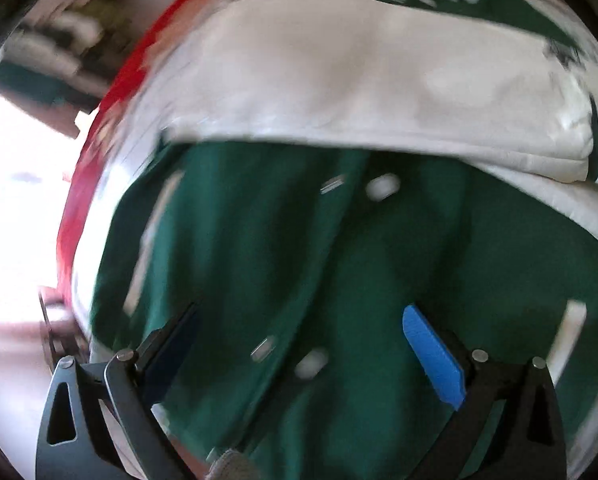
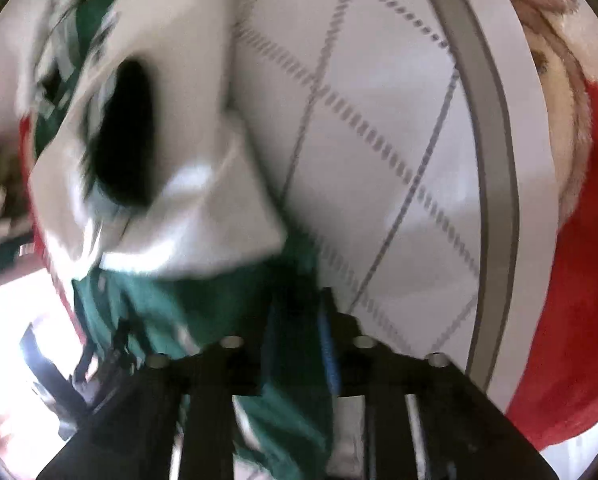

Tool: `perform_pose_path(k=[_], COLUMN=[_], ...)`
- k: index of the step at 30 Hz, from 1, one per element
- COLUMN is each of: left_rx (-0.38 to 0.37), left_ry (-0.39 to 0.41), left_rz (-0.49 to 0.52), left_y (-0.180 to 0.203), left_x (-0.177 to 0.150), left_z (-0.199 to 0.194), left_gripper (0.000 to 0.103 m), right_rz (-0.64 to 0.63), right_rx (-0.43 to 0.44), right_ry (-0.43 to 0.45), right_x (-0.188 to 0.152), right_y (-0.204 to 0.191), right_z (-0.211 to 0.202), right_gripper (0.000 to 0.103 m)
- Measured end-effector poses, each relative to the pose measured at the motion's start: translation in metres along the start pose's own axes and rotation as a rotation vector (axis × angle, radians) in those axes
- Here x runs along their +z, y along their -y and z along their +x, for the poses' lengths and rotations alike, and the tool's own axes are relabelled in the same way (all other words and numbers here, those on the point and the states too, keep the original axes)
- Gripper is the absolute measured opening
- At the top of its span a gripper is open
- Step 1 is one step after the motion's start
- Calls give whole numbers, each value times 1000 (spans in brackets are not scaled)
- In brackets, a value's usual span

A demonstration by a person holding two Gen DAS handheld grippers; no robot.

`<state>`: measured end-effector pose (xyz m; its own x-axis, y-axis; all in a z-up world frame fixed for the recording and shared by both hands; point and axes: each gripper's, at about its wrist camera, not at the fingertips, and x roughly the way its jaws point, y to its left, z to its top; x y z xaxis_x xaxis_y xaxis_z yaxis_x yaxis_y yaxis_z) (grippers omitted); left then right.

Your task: Fold large clothes

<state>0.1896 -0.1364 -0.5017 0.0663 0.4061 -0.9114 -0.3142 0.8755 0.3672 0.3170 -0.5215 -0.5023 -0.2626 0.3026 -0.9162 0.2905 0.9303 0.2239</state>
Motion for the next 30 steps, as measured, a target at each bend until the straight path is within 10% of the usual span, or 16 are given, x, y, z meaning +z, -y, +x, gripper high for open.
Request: perform_pose_path(k=[9,16,30], left_rx=[144,75,-62], left_ry=[-170,-98,-68], left_rz=[-187,-155,-136], left_y=[-135,-129,-122], left_x=[-101,-105,-106], left_z=[38,53,46], left_gripper=[103,103,103], right_rz=[-262,-367,-284], right_rx=[46,-149,-182], right_ry=[-176,-199,-113], right_x=[-121,-168,-182], right_y=[-96,-150,-145], right_z=[52,161,133], right_gripper=[31,24,27])
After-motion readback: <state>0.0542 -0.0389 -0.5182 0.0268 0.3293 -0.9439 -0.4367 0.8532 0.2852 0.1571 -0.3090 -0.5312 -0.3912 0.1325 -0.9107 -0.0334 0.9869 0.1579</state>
